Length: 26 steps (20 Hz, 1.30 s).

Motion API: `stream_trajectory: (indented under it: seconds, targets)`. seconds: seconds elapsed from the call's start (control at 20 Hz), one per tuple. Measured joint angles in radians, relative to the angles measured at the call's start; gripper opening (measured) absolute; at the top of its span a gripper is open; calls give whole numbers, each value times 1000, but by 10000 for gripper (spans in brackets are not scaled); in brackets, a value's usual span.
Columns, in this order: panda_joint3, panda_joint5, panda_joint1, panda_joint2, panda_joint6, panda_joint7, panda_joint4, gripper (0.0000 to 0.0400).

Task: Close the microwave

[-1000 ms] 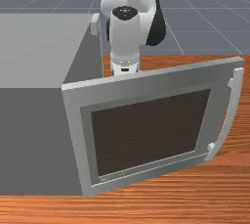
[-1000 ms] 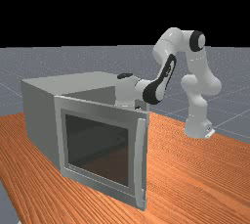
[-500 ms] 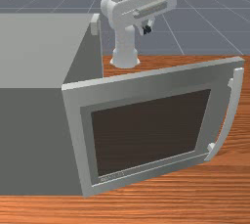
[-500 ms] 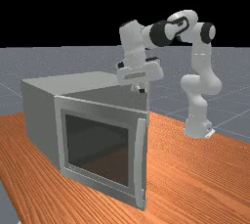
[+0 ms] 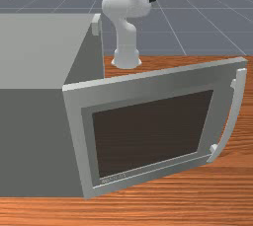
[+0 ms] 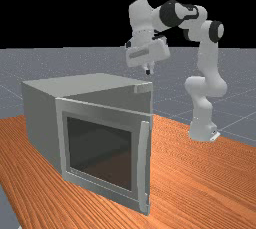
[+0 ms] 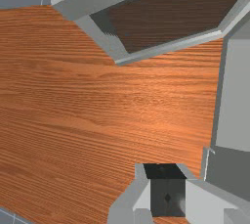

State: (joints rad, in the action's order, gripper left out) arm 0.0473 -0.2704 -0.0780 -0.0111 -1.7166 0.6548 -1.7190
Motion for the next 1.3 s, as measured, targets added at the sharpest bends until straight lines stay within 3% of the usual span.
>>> stream_trajectory:
  seconds: [0.3,0.6,0.95,1.3]
  targets:
    - [-18,-2,-17,26,-35,86,280,0]
    - [-22,-42,-16,278,-187,105,628,0]
    - [23,55,-60,523,-429,175,873,0]
    - [10,89,-146,658,-448,221,935,0]
